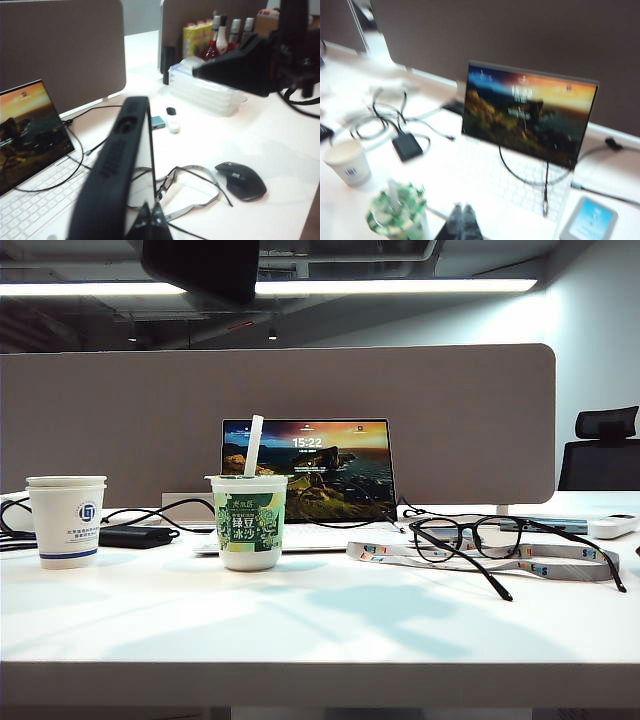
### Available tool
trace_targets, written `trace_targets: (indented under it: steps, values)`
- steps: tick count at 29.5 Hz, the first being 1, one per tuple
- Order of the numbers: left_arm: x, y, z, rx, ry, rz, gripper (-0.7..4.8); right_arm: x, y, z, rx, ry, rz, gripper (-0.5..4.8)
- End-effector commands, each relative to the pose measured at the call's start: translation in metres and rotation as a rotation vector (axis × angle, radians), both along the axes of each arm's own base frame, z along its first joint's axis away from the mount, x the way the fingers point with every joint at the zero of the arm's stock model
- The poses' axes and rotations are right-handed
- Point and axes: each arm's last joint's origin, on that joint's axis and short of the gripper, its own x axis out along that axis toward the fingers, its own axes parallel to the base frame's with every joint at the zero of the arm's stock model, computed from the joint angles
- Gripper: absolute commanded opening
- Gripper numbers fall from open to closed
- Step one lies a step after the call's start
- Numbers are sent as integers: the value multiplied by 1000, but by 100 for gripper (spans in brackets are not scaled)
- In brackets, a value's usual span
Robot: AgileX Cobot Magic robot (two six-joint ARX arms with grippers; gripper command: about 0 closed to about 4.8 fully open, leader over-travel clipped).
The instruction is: Pick up the black phone, pick up the charger plug, insert the charger plug into the phone's charging port, and finally place the connected phone back on the desk.
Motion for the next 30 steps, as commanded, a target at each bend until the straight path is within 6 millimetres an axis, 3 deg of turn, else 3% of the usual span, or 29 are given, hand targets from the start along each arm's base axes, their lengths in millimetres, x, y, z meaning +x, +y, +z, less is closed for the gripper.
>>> trace_targets:
  steps: [1, 12, 30]
  values:
    - [-2, 1, 7, -17, -43, 3, -7, 8, 3, -5, -55, -24, 9, -2]
    - [-2, 1, 7, -17, -43, 3, -7, 63, 18, -16, -173, 46, -38, -2]
    - [-2, 1, 3, 2, -8, 2, -7, 148, 44, -69, -266, 125, -15, -2]
